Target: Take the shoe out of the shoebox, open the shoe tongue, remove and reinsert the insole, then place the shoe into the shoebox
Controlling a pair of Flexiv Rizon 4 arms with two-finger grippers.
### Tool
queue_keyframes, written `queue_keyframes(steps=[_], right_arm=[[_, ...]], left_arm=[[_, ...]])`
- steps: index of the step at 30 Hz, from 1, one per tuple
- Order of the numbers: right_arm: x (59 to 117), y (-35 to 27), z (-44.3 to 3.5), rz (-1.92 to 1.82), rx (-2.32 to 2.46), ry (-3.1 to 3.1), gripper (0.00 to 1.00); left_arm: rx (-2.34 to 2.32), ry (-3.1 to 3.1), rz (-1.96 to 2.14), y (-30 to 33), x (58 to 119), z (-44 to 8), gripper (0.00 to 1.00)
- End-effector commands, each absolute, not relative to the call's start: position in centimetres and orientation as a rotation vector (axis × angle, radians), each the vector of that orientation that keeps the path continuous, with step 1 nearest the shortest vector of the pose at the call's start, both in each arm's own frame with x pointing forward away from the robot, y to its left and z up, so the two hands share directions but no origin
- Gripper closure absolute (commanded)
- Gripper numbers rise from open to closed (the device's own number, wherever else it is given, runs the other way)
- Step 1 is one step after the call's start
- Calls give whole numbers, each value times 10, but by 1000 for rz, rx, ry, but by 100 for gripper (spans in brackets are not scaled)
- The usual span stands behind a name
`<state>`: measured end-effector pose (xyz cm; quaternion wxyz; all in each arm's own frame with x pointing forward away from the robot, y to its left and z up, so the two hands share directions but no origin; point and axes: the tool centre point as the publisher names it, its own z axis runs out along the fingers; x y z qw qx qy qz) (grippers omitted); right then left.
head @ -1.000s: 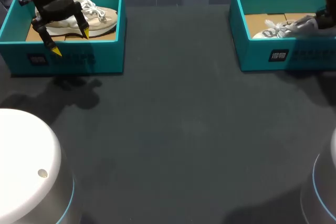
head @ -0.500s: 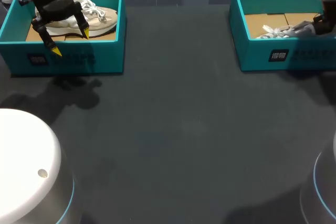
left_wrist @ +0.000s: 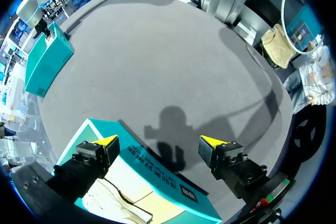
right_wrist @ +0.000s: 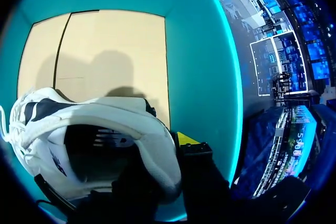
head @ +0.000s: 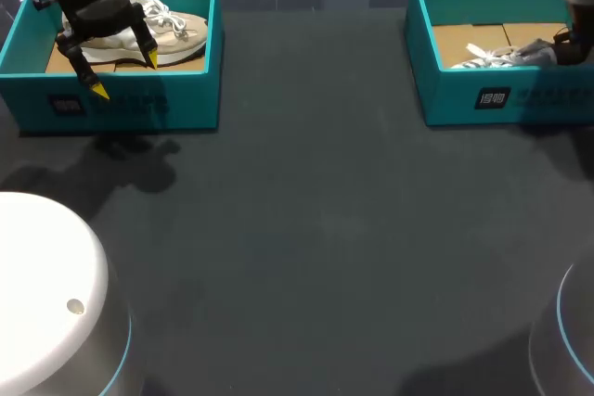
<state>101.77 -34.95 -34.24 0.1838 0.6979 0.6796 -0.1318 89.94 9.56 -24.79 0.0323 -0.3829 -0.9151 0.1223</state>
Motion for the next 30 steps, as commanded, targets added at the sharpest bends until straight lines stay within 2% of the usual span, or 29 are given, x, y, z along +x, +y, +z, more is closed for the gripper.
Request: queue_keyframes(steps=[1, 4, 6, 11, 18, 21, 22, 25, 26, 30], right_arm=[[1020, -349, -345, -365, 1975, 1922, 93], [1019, -350, -345, -360, 1982, 1923, 78], [1020, -351, -345, -358, 1985, 1923, 71], [1021, -354, -345, -355, 1993, 1924, 63], [1021, -356, -342, -345, 1998, 1926, 60], [1020, -356, -337, -335, 2004, 1926, 53], [1020, -356, -335, -331, 2007, 1927, 49], [1018, -354, -324, -320, 2023, 1924, 6], [1017, -353, -320, -314, 2024, 1917, 0], [1013, -348, -300, -292, 2031, 1908, 0]], left_arm=[[-1180, -2816, 374, 96, 900, -248, 0], [-1180, -2816, 374, 96, 900, -248, 0], [-1180, -2816, 374, 96, 900, -248, 0], [-1180, -2816, 374, 96, 900, -248, 0], [-1180, -2816, 374, 96, 900, -248, 0], [-1180, -2816, 374, 96, 900, -248, 0], [-1180, -2816, 374, 96, 900, -248, 0], [-1180, -2816, 374, 96, 900, -248, 0], [-1180, -2816, 374, 96, 900, -248, 0], [-1180, -2816, 374, 96, 900, -248, 0]])
